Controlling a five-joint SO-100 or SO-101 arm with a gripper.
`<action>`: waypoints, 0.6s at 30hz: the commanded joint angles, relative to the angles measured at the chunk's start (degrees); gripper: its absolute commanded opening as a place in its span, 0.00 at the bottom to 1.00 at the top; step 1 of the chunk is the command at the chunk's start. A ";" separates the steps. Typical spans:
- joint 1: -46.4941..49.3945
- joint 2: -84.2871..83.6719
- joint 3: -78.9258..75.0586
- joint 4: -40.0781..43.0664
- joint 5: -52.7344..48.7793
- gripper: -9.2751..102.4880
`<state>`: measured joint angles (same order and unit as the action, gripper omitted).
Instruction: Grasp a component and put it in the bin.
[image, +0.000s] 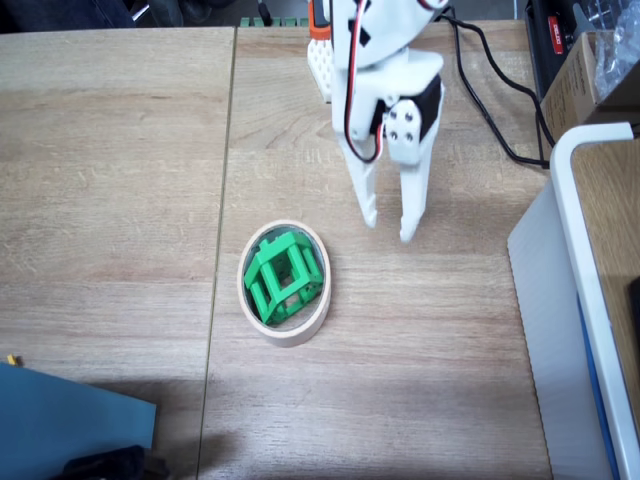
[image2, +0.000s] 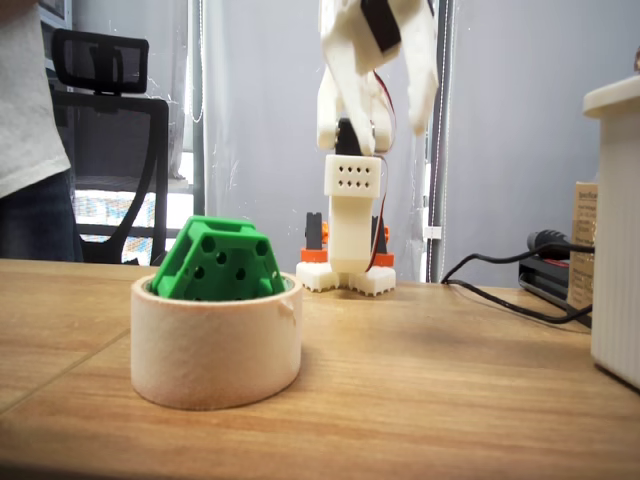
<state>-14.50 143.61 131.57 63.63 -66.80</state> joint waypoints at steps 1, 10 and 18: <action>5.01 4.83 -0.53 -0.44 -3.69 0.16; 17.75 11.78 0.53 0.44 -4.66 0.08; 35.60 22.68 10.63 0.18 -8.44 0.09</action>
<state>14.33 161.10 139.83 63.72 -72.77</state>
